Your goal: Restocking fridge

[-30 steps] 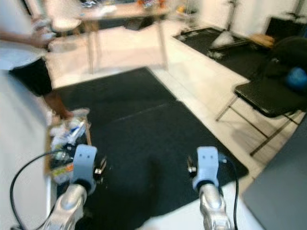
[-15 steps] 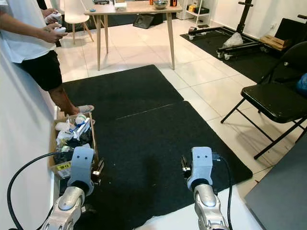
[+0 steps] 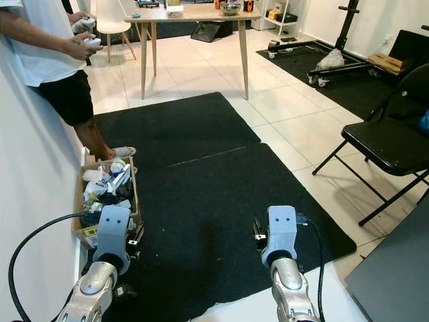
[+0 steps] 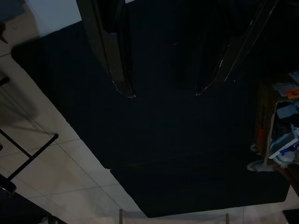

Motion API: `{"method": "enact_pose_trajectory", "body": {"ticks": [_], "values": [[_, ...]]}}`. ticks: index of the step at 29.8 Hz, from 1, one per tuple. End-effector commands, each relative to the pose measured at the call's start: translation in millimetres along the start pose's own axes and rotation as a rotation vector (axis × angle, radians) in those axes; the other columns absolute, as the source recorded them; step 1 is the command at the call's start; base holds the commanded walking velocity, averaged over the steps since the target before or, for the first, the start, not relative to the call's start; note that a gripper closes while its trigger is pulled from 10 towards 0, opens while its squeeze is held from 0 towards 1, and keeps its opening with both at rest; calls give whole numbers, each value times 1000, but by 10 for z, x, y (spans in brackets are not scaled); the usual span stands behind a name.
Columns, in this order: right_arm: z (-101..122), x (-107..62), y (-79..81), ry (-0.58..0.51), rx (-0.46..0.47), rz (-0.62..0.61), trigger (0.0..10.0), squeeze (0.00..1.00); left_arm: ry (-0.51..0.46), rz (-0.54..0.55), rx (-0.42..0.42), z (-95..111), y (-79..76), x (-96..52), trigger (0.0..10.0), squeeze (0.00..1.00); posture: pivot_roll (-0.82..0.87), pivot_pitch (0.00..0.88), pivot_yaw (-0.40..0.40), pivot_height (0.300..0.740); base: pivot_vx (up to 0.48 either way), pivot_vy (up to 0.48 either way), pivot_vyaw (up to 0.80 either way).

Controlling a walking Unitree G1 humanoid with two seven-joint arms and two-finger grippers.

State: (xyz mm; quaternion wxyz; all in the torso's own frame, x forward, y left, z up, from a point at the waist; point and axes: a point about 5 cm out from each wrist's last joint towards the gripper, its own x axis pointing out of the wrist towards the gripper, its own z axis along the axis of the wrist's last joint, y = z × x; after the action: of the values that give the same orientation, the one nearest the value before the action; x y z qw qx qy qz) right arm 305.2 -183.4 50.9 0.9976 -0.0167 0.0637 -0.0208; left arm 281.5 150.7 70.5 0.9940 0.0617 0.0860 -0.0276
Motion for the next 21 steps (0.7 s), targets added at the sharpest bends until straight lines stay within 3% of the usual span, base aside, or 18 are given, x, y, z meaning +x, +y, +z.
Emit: {"method": "enact_pose_trajectory", "body": {"ticks": [1, 7, 21], "values": [[-31, -15, 0, 11, -1, 1, 10000, 0, 9, 0, -2, -39, -5, -11, 10000, 0, -120, 93, 32, 740, 0, 0, 0], [-33, -16, -2, 12, -2, 1, 10000, 0, 5, -1, 2, -37, -5, -10, 10000, 0, -120, 93, 31, 740, 42, 0, 0], [-39, -18, -5, 15, -3, 1, 10000, 0, 3, 4, 9, -36, 0, -8, 10000, 0, -120, 93, 31, 740, 480, 0, 0]]}}
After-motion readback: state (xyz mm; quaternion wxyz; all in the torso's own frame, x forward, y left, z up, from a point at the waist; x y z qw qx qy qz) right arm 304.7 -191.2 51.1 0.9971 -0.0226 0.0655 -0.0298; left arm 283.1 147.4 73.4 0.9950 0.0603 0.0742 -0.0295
